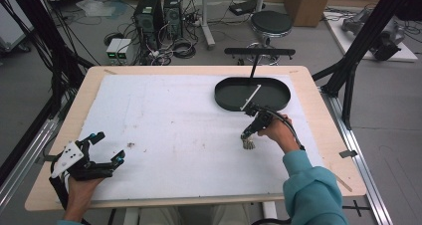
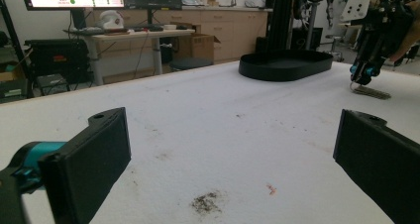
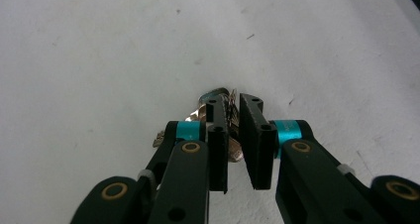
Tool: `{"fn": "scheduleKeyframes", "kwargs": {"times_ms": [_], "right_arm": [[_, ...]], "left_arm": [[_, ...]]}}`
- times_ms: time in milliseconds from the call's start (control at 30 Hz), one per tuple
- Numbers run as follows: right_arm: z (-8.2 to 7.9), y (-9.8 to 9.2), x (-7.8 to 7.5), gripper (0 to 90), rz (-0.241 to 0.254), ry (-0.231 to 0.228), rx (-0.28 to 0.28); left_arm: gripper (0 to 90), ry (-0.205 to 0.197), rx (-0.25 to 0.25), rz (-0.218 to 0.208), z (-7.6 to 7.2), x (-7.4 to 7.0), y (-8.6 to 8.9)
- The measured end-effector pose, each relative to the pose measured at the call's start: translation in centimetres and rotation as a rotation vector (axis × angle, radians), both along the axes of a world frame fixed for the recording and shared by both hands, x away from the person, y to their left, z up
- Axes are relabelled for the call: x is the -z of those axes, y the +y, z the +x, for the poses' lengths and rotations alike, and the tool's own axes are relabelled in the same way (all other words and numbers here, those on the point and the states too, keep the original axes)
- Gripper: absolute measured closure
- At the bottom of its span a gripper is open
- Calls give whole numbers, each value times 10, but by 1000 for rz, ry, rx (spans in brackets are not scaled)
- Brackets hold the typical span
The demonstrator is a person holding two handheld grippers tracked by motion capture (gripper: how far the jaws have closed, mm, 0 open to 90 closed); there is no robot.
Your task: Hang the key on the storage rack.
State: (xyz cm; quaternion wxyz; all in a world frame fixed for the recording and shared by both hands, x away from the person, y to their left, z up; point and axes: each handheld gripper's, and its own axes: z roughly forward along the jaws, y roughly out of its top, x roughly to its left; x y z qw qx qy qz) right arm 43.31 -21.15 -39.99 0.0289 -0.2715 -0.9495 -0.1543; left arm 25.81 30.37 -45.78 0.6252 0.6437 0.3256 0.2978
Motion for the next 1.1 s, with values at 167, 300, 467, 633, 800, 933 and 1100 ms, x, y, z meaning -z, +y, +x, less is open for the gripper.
{"fn": "scheduleKeyframes", "kwargs": {"times_ms": [167, 300, 467, 633, 800, 933, 1100], "right_arm": [[0, 0, 0, 866, -8, -7, -2], [0, 2, 0, 879, -11, -3, 7], [-1, 3, 0, 888, -25, -15, 24], [-3, 2, -3, 891, -18, -16, 31], [-3, 0, -8, 893, 17, -20, 55], [-2, -5, -18, 893, 80, -33, 79], [4, -15, -46, 893, 199, -85, 138]], "left_arm": [[17, 0, 0, 1, 0, 0, 0], [17, 0, -1, 2, 0, 0, 0], [17, 1, 0, -2, 0, 0, 0], [17, 2, -1, -3, 0, 0, 0], [17, 3, -2, 0, 0, 0, 0], [17, 2, 1, -1, 0, 0, 0], [17, 1, 1, -2, 0, 0, 0]]}}
